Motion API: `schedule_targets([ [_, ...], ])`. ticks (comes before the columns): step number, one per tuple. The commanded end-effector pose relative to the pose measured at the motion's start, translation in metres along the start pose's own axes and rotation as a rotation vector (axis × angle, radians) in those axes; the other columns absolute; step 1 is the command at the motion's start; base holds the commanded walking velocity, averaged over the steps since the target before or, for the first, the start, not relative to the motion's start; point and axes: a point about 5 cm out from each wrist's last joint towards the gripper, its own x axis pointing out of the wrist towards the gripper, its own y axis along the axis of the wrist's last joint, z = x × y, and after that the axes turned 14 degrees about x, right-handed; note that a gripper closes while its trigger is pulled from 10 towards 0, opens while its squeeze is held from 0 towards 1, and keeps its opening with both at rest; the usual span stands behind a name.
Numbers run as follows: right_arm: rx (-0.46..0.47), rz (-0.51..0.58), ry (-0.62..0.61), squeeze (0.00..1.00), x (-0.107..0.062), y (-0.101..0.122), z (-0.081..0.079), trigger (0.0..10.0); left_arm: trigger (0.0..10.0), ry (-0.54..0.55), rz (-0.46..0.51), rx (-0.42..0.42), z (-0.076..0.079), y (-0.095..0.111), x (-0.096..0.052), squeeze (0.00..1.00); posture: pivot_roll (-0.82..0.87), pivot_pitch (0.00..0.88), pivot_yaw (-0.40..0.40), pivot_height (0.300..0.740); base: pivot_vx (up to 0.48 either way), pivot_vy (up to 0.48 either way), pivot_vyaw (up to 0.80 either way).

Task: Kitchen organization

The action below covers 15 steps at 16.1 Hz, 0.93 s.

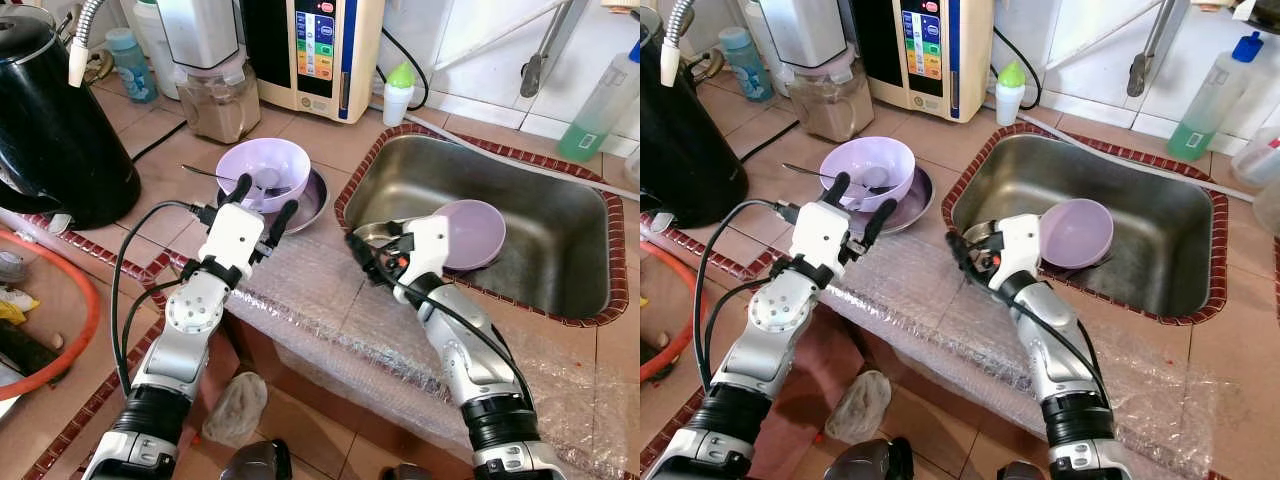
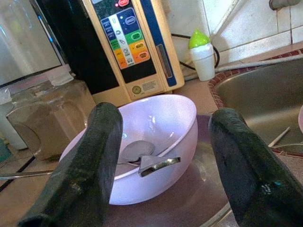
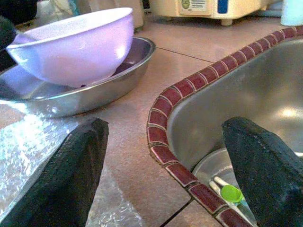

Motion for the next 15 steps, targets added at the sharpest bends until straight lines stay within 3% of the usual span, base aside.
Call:
schedule_targets([
  [1, -0.021, 0.012, -0.02, 0.0, -0.001, 0.003, 0.001, 10.0, 0.0, -0.013, 0.002, 0.006, 0.002, -0.001, 0.001, 0.0, -0.04, 0.035, 0.042, 0.74, 0.0, 0.0, 0.0],
  [4, 0.077, 0.01, 0.131, 0.0, -0.004, 0.008, -0.013, 10.0, 0.0, -0.017, 0.002, 0.006, 0.003, -0.004, 0.002, 0.0, -0.04, 0.032, 0.037, 0.74, 0.0, 0.0, 0.0],
  [5, 0.06, -0.004, 0.162, 0.0, -0.006, 0.008, -0.016, 10.0, 0.0, -0.018, 0.003, 0.005, 0.003, -0.004, 0.003, 0.0, -0.04, 0.029, 0.037, 0.74, 0.0, 0.0, 0.0],
  [15, 0.074, -0.026, 0.23, 0.0, -0.008, 0.007, -0.023, 10.0, 0.0, -0.02, 0.02, 0.012, -0.001, -0.005, 0.007, 0.0, -0.04, 0.022, 0.04, 0.74, 0.0, 0.0, 0.0],
])
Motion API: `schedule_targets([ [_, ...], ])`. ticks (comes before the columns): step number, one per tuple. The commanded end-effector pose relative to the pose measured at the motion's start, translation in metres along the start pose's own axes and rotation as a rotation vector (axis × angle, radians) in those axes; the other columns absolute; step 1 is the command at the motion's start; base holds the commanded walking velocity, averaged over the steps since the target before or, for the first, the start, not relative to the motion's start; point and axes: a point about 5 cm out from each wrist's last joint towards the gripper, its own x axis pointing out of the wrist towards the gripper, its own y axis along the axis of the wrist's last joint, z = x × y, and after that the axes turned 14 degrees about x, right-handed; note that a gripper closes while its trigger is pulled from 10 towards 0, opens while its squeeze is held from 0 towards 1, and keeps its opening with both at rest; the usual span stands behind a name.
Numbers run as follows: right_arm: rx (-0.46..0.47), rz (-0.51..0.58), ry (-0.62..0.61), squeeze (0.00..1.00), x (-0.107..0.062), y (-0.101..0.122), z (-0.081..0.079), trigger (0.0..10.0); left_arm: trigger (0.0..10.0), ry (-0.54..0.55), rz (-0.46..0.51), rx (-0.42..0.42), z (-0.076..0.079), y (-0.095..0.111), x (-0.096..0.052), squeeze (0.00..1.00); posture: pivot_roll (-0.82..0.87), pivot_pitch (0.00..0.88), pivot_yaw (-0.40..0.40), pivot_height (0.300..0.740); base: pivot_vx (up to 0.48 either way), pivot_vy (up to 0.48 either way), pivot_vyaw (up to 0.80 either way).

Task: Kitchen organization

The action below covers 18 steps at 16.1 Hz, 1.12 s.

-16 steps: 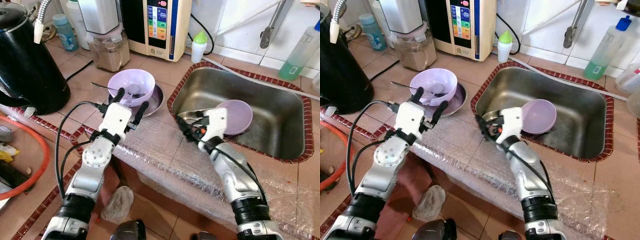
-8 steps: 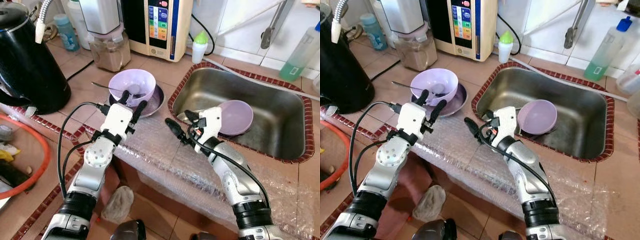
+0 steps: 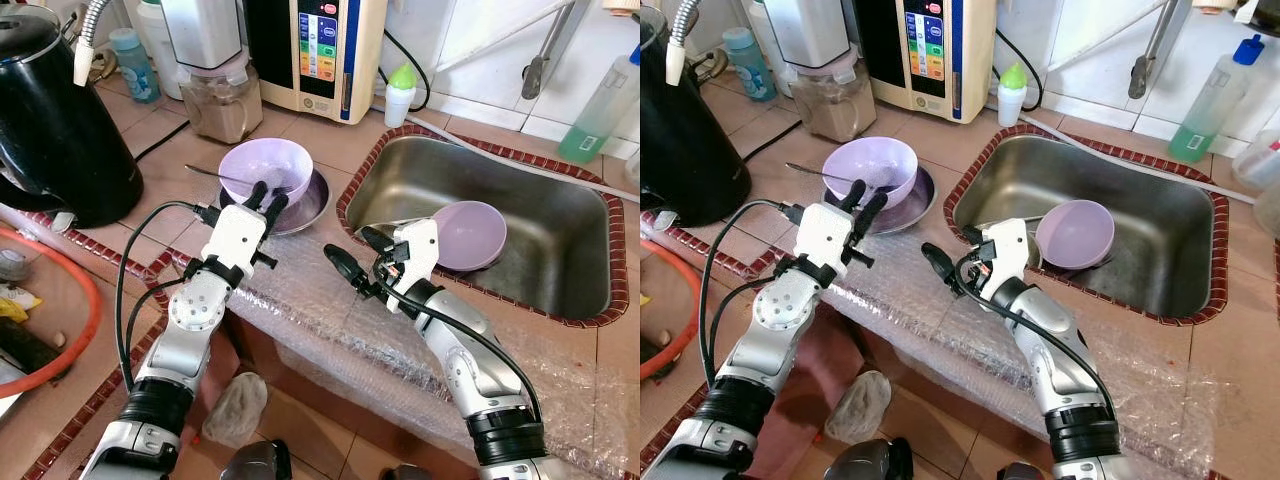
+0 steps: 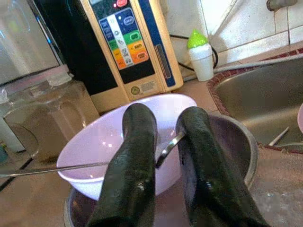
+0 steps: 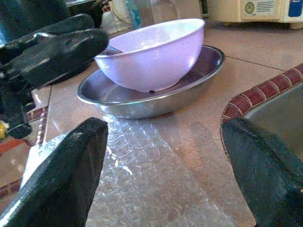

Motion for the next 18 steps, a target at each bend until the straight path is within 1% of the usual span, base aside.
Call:
schedule_targets([
  [1, 0.0, 0.006, 0.025, 0.0, 0.001, 0.005, -0.004, 10.0, 0.0, -0.008, 0.007, 0.008, -0.003, 0.0, 0.002, 0.0, -0.04, 0.022, 0.043, 0.74, 0.0, 0.0, 0.0],
  [3, 0.011, 0.0, 0.043, 0.0, 0.0, 0.004, -0.006, 10.0, 0.0, -0.01, 0.02, 0.015, -0.005, 0.001, 0.003, 0.0, -0.04, 0.021, 0.041, 0.74, 0.0, 0.0, 0.0],
  [4, 0.01, -0.006, 0.052, 0.0, 0.0, 0.003, -0.007, 10.0, 0.0, -0.033, 0.05, 0.064, -0.005, 0.005, 0.003, 0.0, -0.04, 0.021, 0.041, 0.74, 0.0, 0.0, 0.0],
  [7, 0.008, 0.0, 0.05, 0.0, 0.0, 0.005, -0.006, 10.0, 0.0, -0.017, 0.07, 0.062, -0.008, 0.01, 0.005, 0.0, -0.04, 0.022, 0.041, 0.74, 0.0, 0.0, 0.0],
  [8, 0.004, 0.016, 0.043, 0.0, 0.001, 0.008, -0.006, 10.0, 0.0, -0.027, 0.12, 0.107, -0.011, 0.018, 0.007, 0.0, -0.04, 0.022, 0.041, 0.74, 0.0, 0.0, 0.0],
  [9, 0.002, 0.02, 0.042, 0.0, 0.001, 0.008, -0.006, 10.0, 0.0, -0.036, 0.138, 0.123, -0.011, 0.021, 0.007, 0.0, -0.04, 0.022, 0.041, 0.74, 0.0, 0.0, 0.0],
  [10, -0.023, 0.031, 0.037, 0.0, 0.001, 0.01, -0.005, 10.0, 0.0, -0.051, 0.169, 0.147, -0.012, 0.027, 0.008, 0.0, -0.04, 0.022, 0.042, 0.74, 0.0, 0.0, 0.0],
  [12, -0.119, 0.022, 0.034, 0.0, 0.001, 0.012, -0.006, 10.0, 0.0, -0.057, 0.222, 0.179, -0.019, 0.04, 0.012, 0.0, -0.04, 0.024, 0.042, 0.74, 0.0, 0.0, 0.0],
  [13, -0.176, 0.036, 0.022, 0.0, 0.002, 0.014, -0.006, 10.0, 0.0, -0.07, 0.27, 0.204, -0.023, 0.052, 0.015, 0.0, -0.04, 0.024, 0.041, 0.74, 0.0, 0.0, 0.0],
  [15, -0.239, 0.081, -0.031, 0.0, 0.003, 0.022, 0.0, 10.0, 0.0, -0.111, 0.306, 0.207, -0.025, 0.063, 0.019, 0.0, -0.04, 0.024, 0.04, 0.74, 0.0, 0.0, 0.0],
  [16, -0.29, 0.115, -0.092, 0.0, 0.003, 0.029, 0.006, 10.0, 0.0, -0.163, 0.321, 0.17, -0.025, 0.07, 0.022, 0.0, -0.04, 0.025, 0.04, 0.74, 0.0, 0.0, 0.0],
  [17, -0.367, 0.15, -0.156, 0.0, 0.001, 0.037, 0.015, 10.0, 0.0, -0.281, 0.315, 0.09, -0.018, 0.076, 0.025, 0.0, -0.03, 0.026, 0.037, 0.74, 0.0, 0.0, 0.0],
  [18, -0.386, 0.173, -0.201, 0.0, -0.001, 0.044, 0.022, 10.0, 0.0, -0.371, 0.327, 0.083, -0.012, 0.082, 0.026, 0.0, -0.03, 0.027, 0.036, 0.74, 0.0, 0.0, 0.0],
])
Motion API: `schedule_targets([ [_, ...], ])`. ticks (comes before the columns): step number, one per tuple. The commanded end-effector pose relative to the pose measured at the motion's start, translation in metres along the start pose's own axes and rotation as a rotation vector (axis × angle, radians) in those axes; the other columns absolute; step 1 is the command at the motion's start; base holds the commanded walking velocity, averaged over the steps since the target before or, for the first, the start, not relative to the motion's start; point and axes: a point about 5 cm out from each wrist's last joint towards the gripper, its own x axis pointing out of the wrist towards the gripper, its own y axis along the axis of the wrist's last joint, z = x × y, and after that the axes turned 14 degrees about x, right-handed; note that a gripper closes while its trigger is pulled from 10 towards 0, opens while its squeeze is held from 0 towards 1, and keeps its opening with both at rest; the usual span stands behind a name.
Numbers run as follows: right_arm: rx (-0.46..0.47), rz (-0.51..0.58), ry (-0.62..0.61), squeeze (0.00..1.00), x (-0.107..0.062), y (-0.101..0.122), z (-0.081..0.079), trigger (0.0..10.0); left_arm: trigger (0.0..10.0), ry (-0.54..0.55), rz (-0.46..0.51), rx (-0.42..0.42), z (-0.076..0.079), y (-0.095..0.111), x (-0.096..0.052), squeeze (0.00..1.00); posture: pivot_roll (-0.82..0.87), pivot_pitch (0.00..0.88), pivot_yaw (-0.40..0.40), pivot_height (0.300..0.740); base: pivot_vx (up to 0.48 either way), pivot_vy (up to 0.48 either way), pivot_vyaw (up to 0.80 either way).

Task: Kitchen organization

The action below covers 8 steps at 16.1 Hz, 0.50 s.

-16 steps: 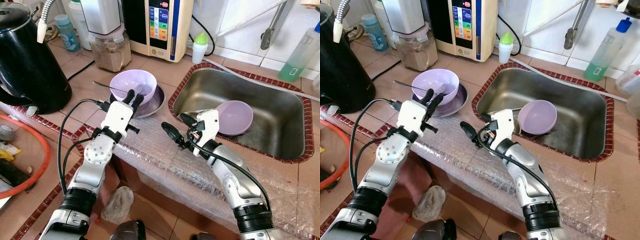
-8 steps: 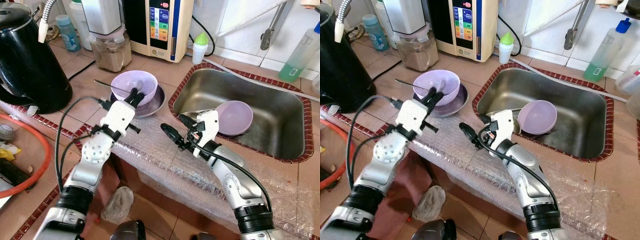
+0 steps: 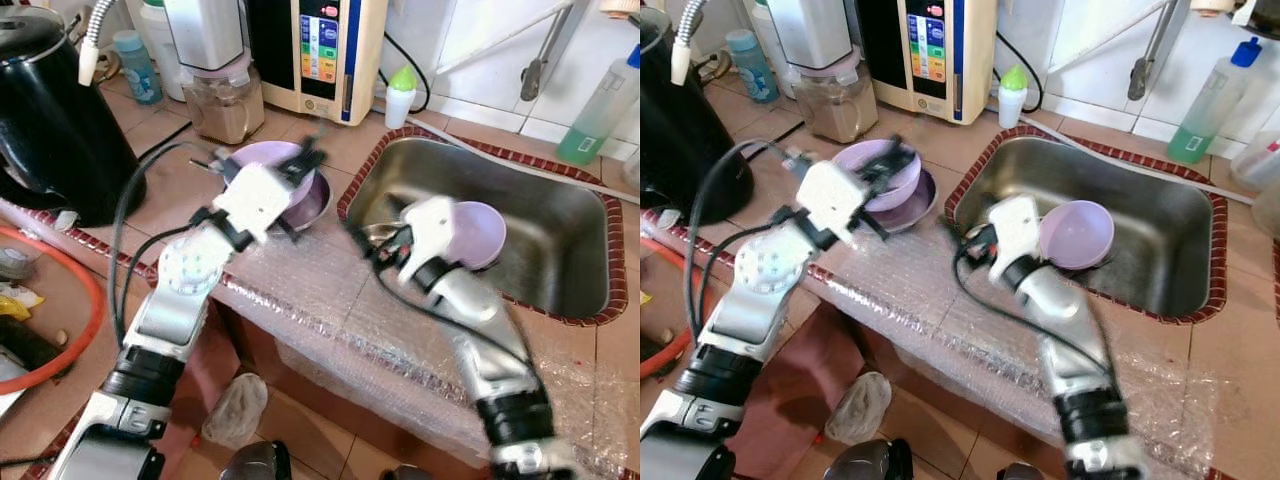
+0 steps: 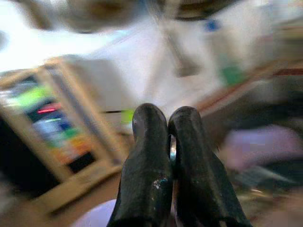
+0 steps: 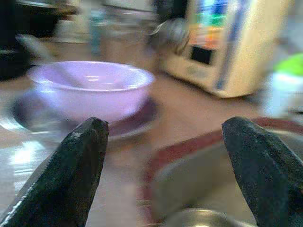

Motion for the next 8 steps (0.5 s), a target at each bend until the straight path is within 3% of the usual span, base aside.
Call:
schedule_targets([
  [1, -0.023, 0.019, -0.042, 0.0, 0.0, 0.004, 0.008, 10.0, 0.0, -0.082, 0.033, -0.008, 0.002, 0.009, 0.007, 0.0, -0.03, 0.025, 0.036, 0.74, 0.0, 0.0, 0.0],
  [2, -0.037, 0.022, -0.047, 0.0, 0.0, 0.005, 0.01, 10.0, 0.0, -0.109, 0.037, -0.016, 0.004, 0.011, 0.008, 0.0, -0.03, 0.026, 0.036, 0.74, 0.0, 0.0, 0.0],
  [4, -0.159, 0.057, -0.096, 0.0, -0.001, 0.011, 0.021, 10.0, 0.0, -0.251, 0.05, -0.042, 0.016, 0.014, 0.011, 0.0, -0.03, 0.025, 0.036, 0.74, 0.0, 0.0, 0.0],
  [8, -0.162, 0.046, 0.002, 0.0, -0.002, 0.009, 0.016, 10.0, 0.0, -0.33, 0.054, -0.054, 0.019, 0.016, 0.015, 0.0, -0.04, 0.023, 0.041, 0.74, 0.0, 0.0, 0.0],
])
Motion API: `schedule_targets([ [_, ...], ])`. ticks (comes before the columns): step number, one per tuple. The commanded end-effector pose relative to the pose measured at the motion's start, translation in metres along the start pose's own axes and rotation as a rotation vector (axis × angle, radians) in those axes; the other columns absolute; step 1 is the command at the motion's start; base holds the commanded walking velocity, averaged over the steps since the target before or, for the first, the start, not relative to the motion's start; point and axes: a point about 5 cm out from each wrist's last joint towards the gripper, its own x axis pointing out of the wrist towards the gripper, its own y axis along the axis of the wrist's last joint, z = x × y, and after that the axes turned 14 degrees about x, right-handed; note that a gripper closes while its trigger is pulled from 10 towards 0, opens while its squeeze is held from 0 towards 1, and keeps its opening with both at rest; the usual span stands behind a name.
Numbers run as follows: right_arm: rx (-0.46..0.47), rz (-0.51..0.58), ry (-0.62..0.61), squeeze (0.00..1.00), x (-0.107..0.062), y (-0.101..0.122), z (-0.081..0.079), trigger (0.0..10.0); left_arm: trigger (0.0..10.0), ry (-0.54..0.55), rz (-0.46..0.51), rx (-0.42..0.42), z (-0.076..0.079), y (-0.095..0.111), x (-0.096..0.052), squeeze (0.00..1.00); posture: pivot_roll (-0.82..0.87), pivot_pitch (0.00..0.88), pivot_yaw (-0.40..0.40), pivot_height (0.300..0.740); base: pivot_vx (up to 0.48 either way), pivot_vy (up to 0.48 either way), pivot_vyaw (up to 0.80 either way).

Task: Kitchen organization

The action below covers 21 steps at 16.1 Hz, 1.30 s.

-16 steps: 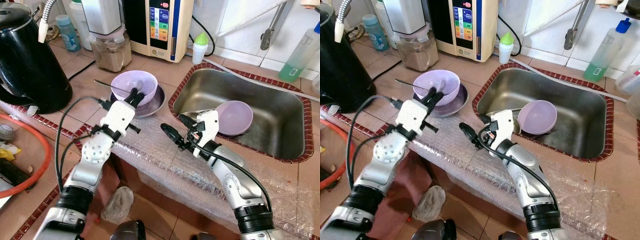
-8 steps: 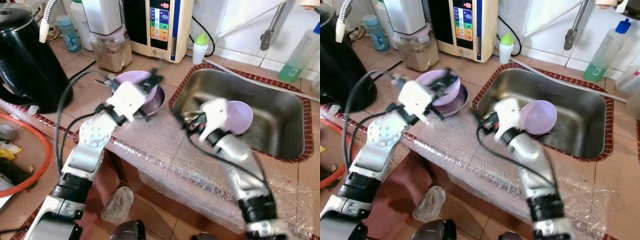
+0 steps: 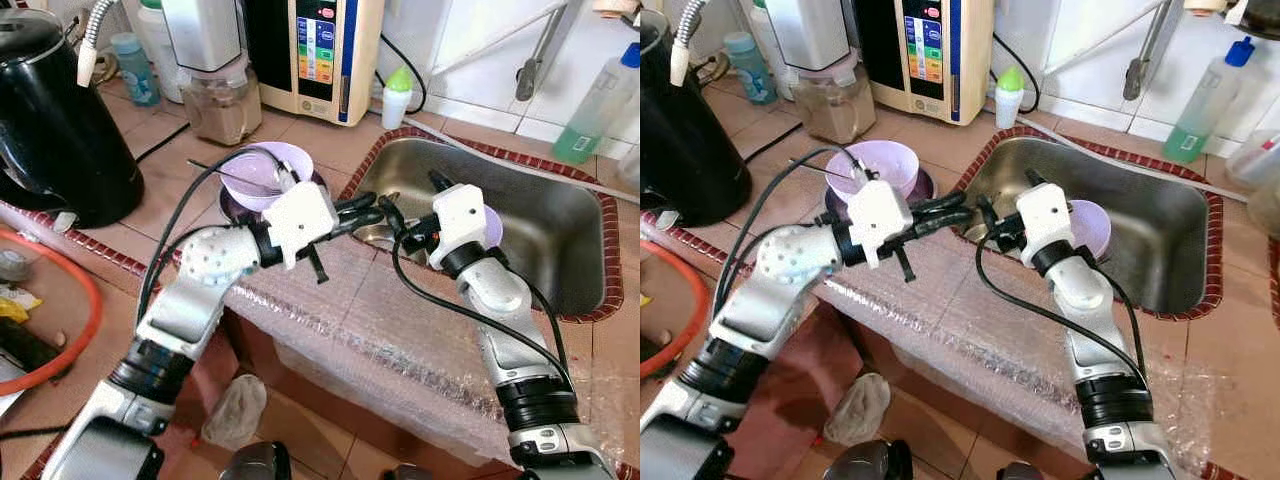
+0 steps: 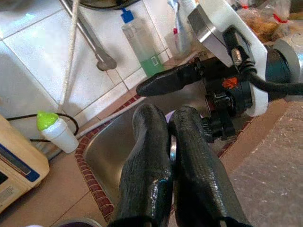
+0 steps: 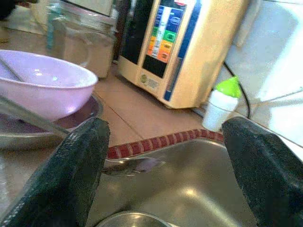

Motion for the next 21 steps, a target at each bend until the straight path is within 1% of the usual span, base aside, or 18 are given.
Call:
schedule_targets([
  [1, -0.008, -0.013, 0.113, 0.0, 0.0, 0.0, -0.01, 10.0, 0.0, -0.026, 0.029, 0.016, -0.002, 0.007, 0.004, 0.0, -0.04, 0.023, 0.045, 0.74, 0.0, 0.0, 0.0],
  [2, -0.018, -0.038, 0.197, 0.0, -0.002, -0.001, -0.016, 10.0, 0.0, -0.035, 0.028, 0.017, -0.001, 0.007, 0.004, 0.0, -0.05, 0.024, 0.05, 0.74, 0.0, 0.0, 0.0],
  [4, -0.038, -0.065, 0.264, 0.0, -0.004, -0.001, -0.017, 10.0, 0.0, -0.049, 0.026, 0.018, 0.0, 0.006, 0.004, 0.0, -0.05, 0.024, 0.053, 0.74, 0.0, 0.0, 0.0],
  [5, -0.076, -0.098, 0.351, 0.0, -0.008, -0.003, -0.019, 10.0, 0.0, -0.076, 0.023, 0.024, 0.001, 0.006, 0.003, 0.0, -0.05, 0.024, 0.054, 0.74, 0.0, 0.0, 0.0],
  [6, -0.089, -0.107, 0.376, 0.0, -0.009, -0.004, -0.019, 10.0, 0.0, -0.083, 0.02, 0.023, 0.001, 0.006, 0.003, 0.0, -0.05, 0.024, 0.054, 0.74, 0.0, 0.0, 0.0],
  [7, -0.082, -0.111, 0.395, 0.0, -0.009, -0.003, -0.019, 10.0, 0.0, -0.093, 0.015, 0.032, 0.002, 0.005, 0.002, 0.0, -0.04, 0.024, 0.053, 0.74, 0.0, 0.0, 0.0],
  [8, -0.056, -0.139, 0.447, 0.0, -0.011, -0.004, -0.021, 10.0, 0.0, -0.095, 0.012, 0.032, 0.002, 0.004, 0.001, 0.0, -0.04, 0.023, 0.052, 0.74, 0.0, 0.0, 0.0],
  [9, -0.108, -0.173, 0.476, 0.0, -0.013, -0.007, -0.02, 10.0, 0.0, -0.112, -0.001, 0.045, 0.004, 0.002, -0.001, 0.0, -0.04, 0.023, 0.052, 0.74, 0.0, 0.0, 0.0],
  [10, -0.133, -0.186, 0.477, 0.0, -0.013, -0.008, -0.017, 10.0, 0.0, -0.126, -0.012, 0.056, 0.005, 0.001, -0.002, 0.0, -0.04, 0.023, 0.052, 0.74, 0.0, 0.0, 0.0],
  [11, -0.19, -0.193, 0.442, 0.0, -0.011, -0.008, -0.009, 10.0, 0.0, -0.137, -0.016, 0.054, 0.007, 0.0, -0.003, 0.0, -0.03, 0.021, 0.05, 0.74, 0.0, 0.0, 0.0],
  [13, -0.266, -0.189, 0.332, 0.0, -0.007, -0.006, 0.01, 10.0, 0.0, -0.16, -0.028, 0.054, 0.009, -0.001, -0.006, 0.0, -0.03, 0.023, 0.05, 0.74, 0.0, 0.0, 0.0],
  [14, -0.277, -0.18, 0.272, 0.0, -0.005, -0.005, 0.017, 10.0, 0.0, -0.165, -0.032, 0.054, 0.01, -0.002, -0.007, 0.0, -0.03, 0.025, 0.048, 0.74, 0.0, 0.0, 0.0],
  [15, -0.288, -0.207, 0.296, 0.0, -0.009, -0.007, 0.019, 10.0, 0.0, -0.182, -0.055, 0.067, 0.012, -0.005, -0.01, 0.0, -0.03, 0.028, 0.047, 0.74, 0.0, 0.0, 0.0],
  [16, -0.34, -0.229, 0.299, 0.0, -0.011, -0.009, 0.022, 10.0, 0.0, -0.192, -0.066, 0.072, 0.012, -0.007, -0.012, 0.0, -0.03, 0.03, 0.047, 0.74, 0.0, 0.0, 0.0],
  [17, -0.323, -0.233, 0.281, 0.0, -0.012, -0.008, 0.03, 10.0, 0.0, -0.184, -0.077, 0.073, 0.011, -0.008, -0.014, 0.0, -0.03, 0.033, 0.048, 0.74, 0.0, 0.0, 0.0],
  [18, -0.317, -0.234, 0.287, 0.0, -0.013, -0.007, 0.032, 10.0, 0.0, -0.189, -0.087, 0.078, 0.011, -0.009, -0.015, 0.0, -0.03, 0.034, 0.049, 0.74, 0.0, 0.0, 0.0],
  [19, -0.262, -0.237, 0.307, 0.0, -0.014, -0.005, 0.035, 10.0, 0.0, -0.183, -0.1, 0.08, 0.01, -0.013, -0.018, 0.0, -0.03, 0.036, 0.052, 0.74, 0.0, 0.0, 0.0],
  [21, -0.163, -0.265, 0.372, 0.0, -0.02, -0.006, 0.034, 10.0, 0.0, -0.184, -0.142, 0.12, 0.008, -0.02, -0.023, 0.0, -0.03, 0.038, 0.056, 0.74, 0.0, 0.0, 0.0],
])
